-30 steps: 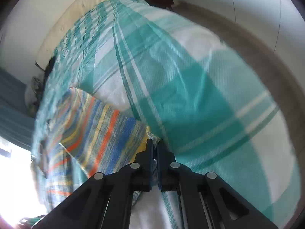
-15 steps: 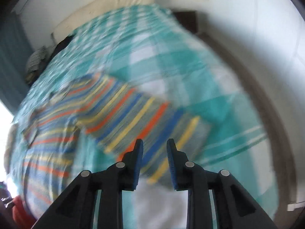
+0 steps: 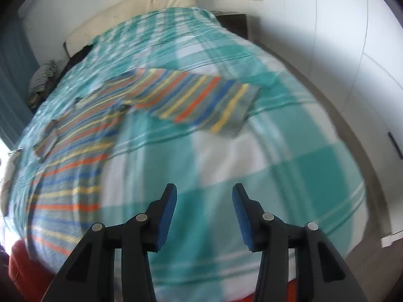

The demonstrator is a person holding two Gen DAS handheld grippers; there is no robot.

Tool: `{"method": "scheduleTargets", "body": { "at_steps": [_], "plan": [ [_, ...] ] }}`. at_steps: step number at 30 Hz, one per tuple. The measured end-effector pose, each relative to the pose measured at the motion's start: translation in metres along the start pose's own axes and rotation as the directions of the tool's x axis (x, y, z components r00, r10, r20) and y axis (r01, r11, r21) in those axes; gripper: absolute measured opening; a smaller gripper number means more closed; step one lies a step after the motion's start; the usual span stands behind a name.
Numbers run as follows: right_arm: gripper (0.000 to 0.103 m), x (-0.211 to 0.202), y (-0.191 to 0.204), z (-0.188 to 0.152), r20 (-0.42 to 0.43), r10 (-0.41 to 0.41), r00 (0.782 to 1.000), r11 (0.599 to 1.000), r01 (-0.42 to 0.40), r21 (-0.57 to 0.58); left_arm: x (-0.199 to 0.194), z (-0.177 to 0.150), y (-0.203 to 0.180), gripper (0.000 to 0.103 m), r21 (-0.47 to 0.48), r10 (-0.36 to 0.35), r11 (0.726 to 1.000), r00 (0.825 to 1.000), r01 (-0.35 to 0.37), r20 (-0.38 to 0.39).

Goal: Fold small clothes

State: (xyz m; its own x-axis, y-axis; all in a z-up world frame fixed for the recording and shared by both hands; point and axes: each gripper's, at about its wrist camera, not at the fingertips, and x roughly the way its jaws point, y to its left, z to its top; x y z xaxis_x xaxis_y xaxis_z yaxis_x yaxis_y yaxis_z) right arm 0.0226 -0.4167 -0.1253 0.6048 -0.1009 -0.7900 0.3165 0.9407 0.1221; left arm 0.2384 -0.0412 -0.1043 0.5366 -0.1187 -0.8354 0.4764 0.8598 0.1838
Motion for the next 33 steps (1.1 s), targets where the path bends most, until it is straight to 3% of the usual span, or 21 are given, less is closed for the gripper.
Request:
{"method": "scheduleTargets", "body": {
  "at_steps": [3,5,7,9,10,11,13,14,15,17,18,20,22,25,29,32,33],
  "plan": [
    [0.046,-0.006,0.028,-0.025,0.001,0.055,0.998,0.998,-0.055,0.005,0.07,0.015,0.002,0.084,0.018,-0.029,0.999,0.991,0.031,-0.131],
    [0.046,-0.008,0.04,-0.038,0.001,0.073,0.997,0.997,-0.073,0.001,0.11,0.012,0.005,0.082,0.005,-0.031,0.999,0.977,0.033,-0.211],
    [0.046,-0.008,0.049,-0.048,-0.017,0.083,0.996,0.996,-0.083,-0.013,0.132,0.006,0.013,0.082,-0.06,-0.063,0.997,0.969,0.05,-0.238],
    [0.046,-0.006,0.054,-0.051,-0.03,0.089,0.996,0.995,-0.09,-0.037,0.129,0.004,0.033,0.058,-0.197,-0.12,0.977,0.974,0.081,-0.191],
    [0.046,-0.007,0.055,-0.052,-0.026,0.085,0.996,0.995,-0.086,-0.044,0.124,0.004,0.042,0.014,-0.238,-0.138,0.967,0.974,0.093,-0.181],
    [0.046,-0.008,0.054,-0.052,-0.02,0.085,0.996,0.996,-0.086,-0.04,0.116,0.006,0.057,0.004,-0.296,-0.18,0.947,0.97,0.126,-0.164],
    [0.046,-0.006,0.049,-0.05,-0.014,0.088,0.996,0.996,-0.088,-0.021,0.093,0.006,0.095,0.004,-0.398,-0.152,0.911,0.986,0.11,-0.075],
    [0.046,-0.005,0.047,-0.049,-0.015,0.084,0.996,0.996,-0.084,-0.013,0.08,0.002,0.121,0.004,-0.473,-0.134,0.875,0.99,0.103,-0.031],
    [0.046,-0.003,0.046,-0.048,-0.018,0.081,0.997,0.997,-0.081,-0.008,0.068,-0.005,0.153,0.004,-0.571,-0.113,0.815,0.994,0.098,0.01],
    [0.046,0.002,0.046,-0.048,-0.032,0.084,0.996,0.996,-0.084,-0.004,0.053,-0.03,0.218,0.003,-0.749,-0.039,0.66,0.999,0.052,0.035],
    [0.046,0.004,0.046,-0.05,-0.04,0.083,0.996,0.996,-0.084,-0.003,0.05,-0.048,0.252,0.003,-0.823,0.012,0.568,1.0,0.0,0.008],
    [0.046,0.007,0.048,-0.051,-0.052,0.082,0.995,0.997,-0.083,-0.006,0.053,-0.07,0.285,0.003,-0.867,0.06,0.49,0.996,-0.088,-0.068],
    [0.046,0.009,0.05,-0.051,-0.055,0.079,0.995,0.997,-0.079,-0.012,0.059,-0.085,0.297,0.002,-0.86,0.077,0.49,0.989,-0.146,-0.124],
    [0.046,0.012,0.052,-0.051,-0.067,0.073,0.995,0.997,-0.075,-0.023,0.071,-0.099,0.294,0.002,-0.851,0.056,0.498,0.986,-0.167,-0.16],
    [0.046,0.016,0.054,-0.052,-0.082,0.062,0.995,0.997,-0.065,-0.03,0.074,-0.119,0.295,0.001,-0.892,0.02,0.431,0.99,-0.137,-0.143],
    [0.046,0.016,0.055,-0.052,-0.082,0.059,0.995,0.998,-0.061,-0.032,0.075,-0.131,0.291,0.0,-0.891,0.021,0.427,0.987,-0.156,-0.162],
    [0.046,0.016,0.055,-0.052,-0.083,0.056,0.995,0.998,-0.059,-0.033,0.075,-0.135,0.293,0.0,-0.883,0.043,0.428,0.98,-0.195,-0.196]
  ]
}}
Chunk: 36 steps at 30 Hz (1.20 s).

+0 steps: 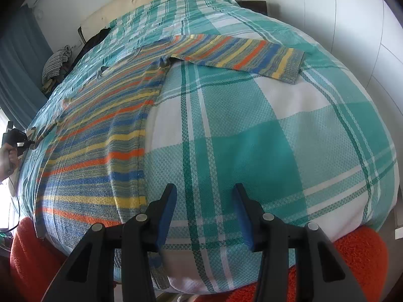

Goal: Fold small clothes

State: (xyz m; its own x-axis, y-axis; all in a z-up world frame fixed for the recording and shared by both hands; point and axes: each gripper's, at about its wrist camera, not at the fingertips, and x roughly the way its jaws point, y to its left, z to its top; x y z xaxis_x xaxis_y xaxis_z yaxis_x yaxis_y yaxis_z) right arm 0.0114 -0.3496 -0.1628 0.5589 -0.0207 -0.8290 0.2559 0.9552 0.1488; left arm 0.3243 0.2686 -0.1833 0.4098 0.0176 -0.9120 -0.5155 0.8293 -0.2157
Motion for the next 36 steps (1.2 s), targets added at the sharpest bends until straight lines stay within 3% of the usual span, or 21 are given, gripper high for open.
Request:
{"method": "scheduleTargets", "body": {
  "at_steps": [4,6,10,12,13,16,18,21,24,26,28,29,30,32,33,34,36],
  "plan": [
    [0.046,0.001,0.001,0.0,-0.003,-0.009,1.0,1.0,0.009,-0.006,0.011,-0.001,0.022,0.0,-0.057,-0.021,0.998,0.999,0.019,-0.033],
    [0.046,0.001,0.002,0.0,-0.001,-0.01,1.0,1.0,0.01,-0.008,0.007,-0.005,0.019,0.001,-0.026,-0.037,0.999,0.999,0.036,-0.018],
    [0.046,-0.001,-0.001,0.0,0.003,-0.01,1.0,1.0,0.01,0.007,-0.003,-0.008,0.043,0.005,-0.097,0.015,0.995,1.0,-0.015,-0.001],
    [0.051,-0.002,-0.004,-0.001,0.008,-0.012,1.0,1.0,0.012,0.024,-0.015,-0.014,0.058,0.013,-0.129,-0.013,0.992,1.0,0.013,0.001],
    [0.055,-0.003,-0.005,-0.001,0.014,-0.013,1.0,0.999,0.012,0.031,-0.023,-0.021,0.061,0.023,-0.113,-0.029,0.993,1.0,0.03,0.01],
    [0.057,-0.005,-0.011,0.0,0.019,-0.005,1.0,0.998,0.004,0.059,-0.053,-0.059,0.05,0.04,0.023,-0.104,0.994,0.995,0.104,0.007],
    [0.057,-0.008,-0.012,0.002,0.014,0.019,1.0,0.997,-0.02,0.069,-0.069,-0.097,0.032,0.044,0.147,-0.188,0.97,0.98,0.196,-0.066],
    [0.057,-0.009,-0.002,0.006,-0.036,0.115,0.993,0.993,-0.114,0.03,-0.085,-0.168,0.002,0.048,0.325,-0.256,0.895,0.948,0.306,-0.187],
    [0.056,-0.003,0.01,0.007,-0.133,0.237,0.962,0.971,-0.238,0.012,-0.083,-0.226,-0.022,0.049,0.416,-0.269,0.826,0.914,0.381,-0.304],
    [0.054,0.001,0.018,0.009,-0.162,0.281,0.946,0.959,-0.284,0.003,-0.078,-0.248,-0.032,0.049,0.459,-0.253,0.802,0.914,0.382,-0.317],
    [0.046,0.008,0.021,0.012,-0.174,0.292,0.94,0.955,-0.296,0.004,-0.075,-0.255,-0.037,0.049,0.473,-0.242,0.803,0.924,0.361,-0.295],
    [0.043,0.014,0.021,0.014,-0.176,0.305,0.936,0.952,-0.306,0.02,-0.073,-0.254,-0.036,0.049,0.452,-0.262,0.809,0.919,0.375,-0.295],
    [0.035,0.024,0.02,0.015,-0.196,0.336,0.921,0.942,-0.333,0.048,-0.072,-0.252,-0.035,0.049,0.422,-0.284,0.816,0.91,0.394,-0.301],
    [0.018,0.045,0.019,0.014,-0.265,0.384,0.884,0.923,-0.371,0.103,-0.071,-0.244,-0.028,0.061,0.341,-0.354,0.82,0.876,0.459,-0.328],
    [0.005,0.047,0.019,0.015,-0.268,0.374,0.888,0.927,-0.362,0.094,-0.071,-0.241,-0.023,0.062,0.3,-0.393,0.817,0.856,0.493,-0.337],
    [0.005,0.046,0.02,0.015,-0.268,0.363,0.892,0.931,-0.356,0.077,-0.071,-0.239,-0.019,0.062,0.271,-0.415,0.816,0.843,0.511,-0.341],
    [0.004,0.03,0.023,0.019,-0.241,0.23,0.943,0.97,-0.241,-0.017,-0.071,-0.232,-0.017,0.062,0.249,-0.422,0.82,0.838,0.515,-0.347]
  ]
}}
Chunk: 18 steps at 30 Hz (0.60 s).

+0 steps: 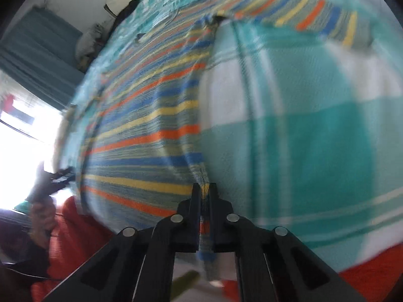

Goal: Fold small clothes

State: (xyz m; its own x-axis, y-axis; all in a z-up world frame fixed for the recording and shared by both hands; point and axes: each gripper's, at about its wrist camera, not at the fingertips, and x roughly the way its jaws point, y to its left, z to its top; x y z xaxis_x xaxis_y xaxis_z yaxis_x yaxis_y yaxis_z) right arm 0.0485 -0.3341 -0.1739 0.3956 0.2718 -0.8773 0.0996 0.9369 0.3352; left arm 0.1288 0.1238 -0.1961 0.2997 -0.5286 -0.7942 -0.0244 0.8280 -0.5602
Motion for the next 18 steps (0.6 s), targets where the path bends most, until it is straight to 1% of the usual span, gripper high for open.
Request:
{"method": "scheduleTargets", "body": {
  "at_steps": [1,2,4,5,6,7,8,9,11,13,14,15,17,18],
  "plan": [
    [0.004,-0.005,0.003,0.0,0.01,-0.046,0.999,0.999,0.047,-0.023,0.001,0.0,-0.001,0.062,0.005,0.003,1.0,1.0,-0.003,-0.003],
    [0.004,-0.008,0.008,0.0,0.017,-0.074,0.997,0.996,0.075,-0.049,0.004,0.0,-0.003,0.062,0.018,0.014,1.0,1.0,-0.014,-0.009],
    [0.004,-0.001,0.017,-0.001,0.003,-0.119,0.993,0.988,0.118,-0.096,0.013,-0.002,-0.014,0.062,0.075,0.061,0.995,0.998,-0.059,-0.023],
    [0.004,0.006,0.023,-0.002,0.002,-0.147,0.989,0.981,0.146,-0.129,0.018,-0.005,-0.023,0.06,0.112,0.092,0.99,0.995,-0.089,-0.023],
    [0.004,0.013,0.029,-0.003,0.006,-0.173,0.985,0.973,0.172,-0.152,0.023,-0.009,-0.033,0.053,0.167,0.151,0.975,0.988,-0.147,-0.016],
    [0.004,0.017,0.03,-0.003,0.01,-0.183,0.983,0.971,0.182,-0.157,0.029,-0.013,-0.041,0.015,0.208,0.198,0.959,0.98,-0.191,-0.015],
    [0.005,0.02,0.03,-0.004,0.016,-0.186,0.982,0.971,0.186,-0.15,0.036,-0.015,-0.046,0.001,0.235,0.227,0.948,0.973,-0.214,-0.032],
    [0.005,0.022,0.03,-0.005,0.023,-0.185,0.982,0.973,0.187,-0.139,0.037,-0.017,-0.048,0.001,0.233,0.247,0.943,0.969,-0.237,-0.016],
    [0.004,0.02,0.03,-0.006,0.036,-0.187,0.982,0.974,0.19,-0.126,0.03,-0.02,-0.057,0.0,0.242,0.299,0.924,0.954,-0.297,0.029],
    [0.004,0.009,0.035,-0.006,0.049,-0.224,0.973,0.965,0.228,-0.132,0.008,-0.019,-0.067,0.0,0.252,0.328,0.904,0.939,-0.344,0.104],
    [0.004,0.002,0.039,-0.004,0.052,-0.233,0.971,0.961,0.238,-0.139,0.0,-0.02,-0.07,0.0,0.263,0.358,0.886,0.923,-0.383,0.139],
    [0.004,-0.002,0.044,-0.005,0.057,-0.251,0.966,0.953,0.257,-0.161,0.0,-0.02,-0.069,0.0,0.278,0.386,0.866,0.91,-0.414,0.152],
    [0.004,0.005,0.045,-0.005,0.043,-0.28,0.959,0.944,0.283,-0.171,0.021,-0.017,-0.053,0.0,0.273,0.42,0.861,0.902,-0.43,0.097],
    [0.004,0.02,0.04,-0.007,0.01,-0.283,0.959,0.946,0.281,-0.16,0.033,-0.02,-0.048,0.0,0.282,0.439,0.849,0.894,-0.446,0.092]
  ]
}}
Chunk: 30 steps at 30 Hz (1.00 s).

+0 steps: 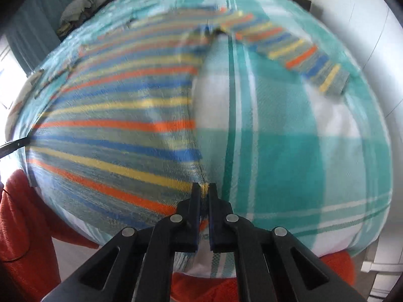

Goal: Fold small clothes

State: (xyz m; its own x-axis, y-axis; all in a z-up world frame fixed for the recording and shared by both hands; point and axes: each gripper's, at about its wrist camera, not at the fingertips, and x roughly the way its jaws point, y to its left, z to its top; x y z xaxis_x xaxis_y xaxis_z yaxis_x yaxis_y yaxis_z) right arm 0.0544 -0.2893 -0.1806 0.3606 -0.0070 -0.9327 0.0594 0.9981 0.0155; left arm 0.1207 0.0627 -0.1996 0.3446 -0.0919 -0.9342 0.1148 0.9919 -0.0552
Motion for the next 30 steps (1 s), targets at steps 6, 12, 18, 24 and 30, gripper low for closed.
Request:
{"method": "scheduleTargets", "body": {
  "at_steps": [6,12,18,24,30],
  "plan": [
    [0.018,-0.005,0.005,0.0,0.034,-0.006,0.999,1.0,0.006,0.0,-0.009,-0.007,0.001,0.032,-0.036,0.039,0.999,0.999,-0.038,0.032],
    [0.049,-0.058,-0.006,-0.007,0.165,-0.066,0.984,0.996,0.055,0.07,-0.064,-0.002,0.001,0.082,-0.137,0.01,0.99,0.975,0.021,0.222],
    [0.058,-0.06,0.049,0.033,0.327,0.013,0.945,0.999,0.003,-0.049,-0.044,0.021,-0.063,0.092,0.002,-0.061,0.998,0.956,0.063,0.287],
    [0.061,0.026,0.083,0.024,0.256,0.027,0.966,0.991,0.007,-0.132,0.02,-0.011,-0.087,0.1,0.044,-0.028,0.999,0.971,0.018,0.239],
    [0.063,0.025,0.09,0.023,0.31,0.009,0.951,0.986,0.043,-0.161,0.023,-0.014,-0.091,0.102,0.096,-0.021,0.995,0.964,-0.005,0.266]
  ]
}}
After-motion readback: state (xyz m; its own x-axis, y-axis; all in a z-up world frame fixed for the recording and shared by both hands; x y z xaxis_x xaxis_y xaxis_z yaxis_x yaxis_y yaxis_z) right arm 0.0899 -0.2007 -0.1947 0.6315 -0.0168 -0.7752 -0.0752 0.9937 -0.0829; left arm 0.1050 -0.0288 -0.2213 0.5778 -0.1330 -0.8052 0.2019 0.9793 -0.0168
